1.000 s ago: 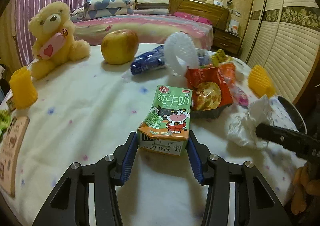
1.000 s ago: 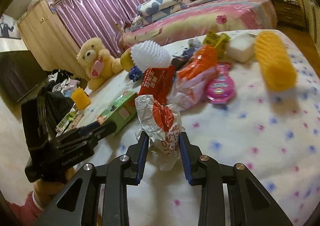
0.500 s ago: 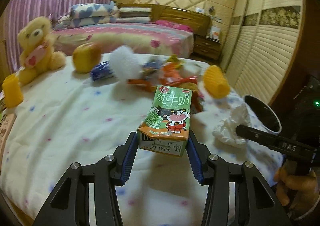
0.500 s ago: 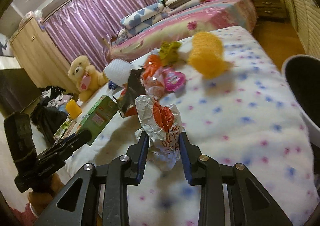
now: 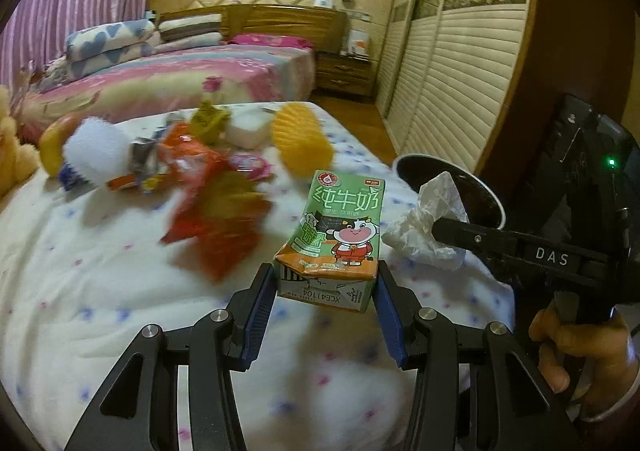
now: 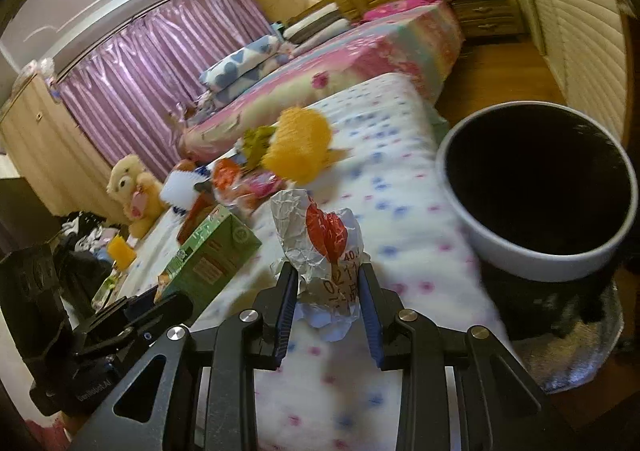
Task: Collect trash
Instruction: 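Carry the milk carton and wrapper over the trash bin with both tools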
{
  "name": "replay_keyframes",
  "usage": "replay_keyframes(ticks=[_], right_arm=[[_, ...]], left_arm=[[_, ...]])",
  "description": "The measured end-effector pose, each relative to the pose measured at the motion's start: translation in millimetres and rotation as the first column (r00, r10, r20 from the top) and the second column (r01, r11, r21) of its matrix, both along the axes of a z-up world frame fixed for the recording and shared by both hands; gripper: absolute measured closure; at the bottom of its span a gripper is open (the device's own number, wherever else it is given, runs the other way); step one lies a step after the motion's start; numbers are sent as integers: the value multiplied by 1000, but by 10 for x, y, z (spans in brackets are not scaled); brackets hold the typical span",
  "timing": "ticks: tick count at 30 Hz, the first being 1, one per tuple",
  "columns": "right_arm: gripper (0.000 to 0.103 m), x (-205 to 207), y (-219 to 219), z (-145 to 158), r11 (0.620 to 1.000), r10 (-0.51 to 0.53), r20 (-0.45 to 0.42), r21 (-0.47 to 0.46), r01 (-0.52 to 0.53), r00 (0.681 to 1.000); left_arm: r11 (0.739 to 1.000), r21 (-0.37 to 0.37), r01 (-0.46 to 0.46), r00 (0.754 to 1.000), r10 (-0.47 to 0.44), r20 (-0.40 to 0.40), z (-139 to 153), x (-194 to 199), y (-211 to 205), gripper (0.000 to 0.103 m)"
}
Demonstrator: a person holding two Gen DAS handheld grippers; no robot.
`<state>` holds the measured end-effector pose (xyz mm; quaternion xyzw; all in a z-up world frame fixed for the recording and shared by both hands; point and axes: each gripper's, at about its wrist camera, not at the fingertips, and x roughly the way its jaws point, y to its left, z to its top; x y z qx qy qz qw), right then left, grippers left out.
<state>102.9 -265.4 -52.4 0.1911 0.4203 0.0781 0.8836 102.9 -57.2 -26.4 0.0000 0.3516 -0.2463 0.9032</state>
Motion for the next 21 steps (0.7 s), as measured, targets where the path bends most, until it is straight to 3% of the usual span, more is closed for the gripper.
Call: replay_keyframes(ticks=[9, 21], right_arm=[[72, -73, -443, 32, 996, -86, 8, -17, 86, 996], [72, -66, -833, 61, 986, -164, 16, -22, 164, 986]], left_arm=[[998, 24, 52, 999, -52, -6, -84, 340, -195, 56], [994, 51, 97, 995, -97, -6, -106, 459, -502, 56]])
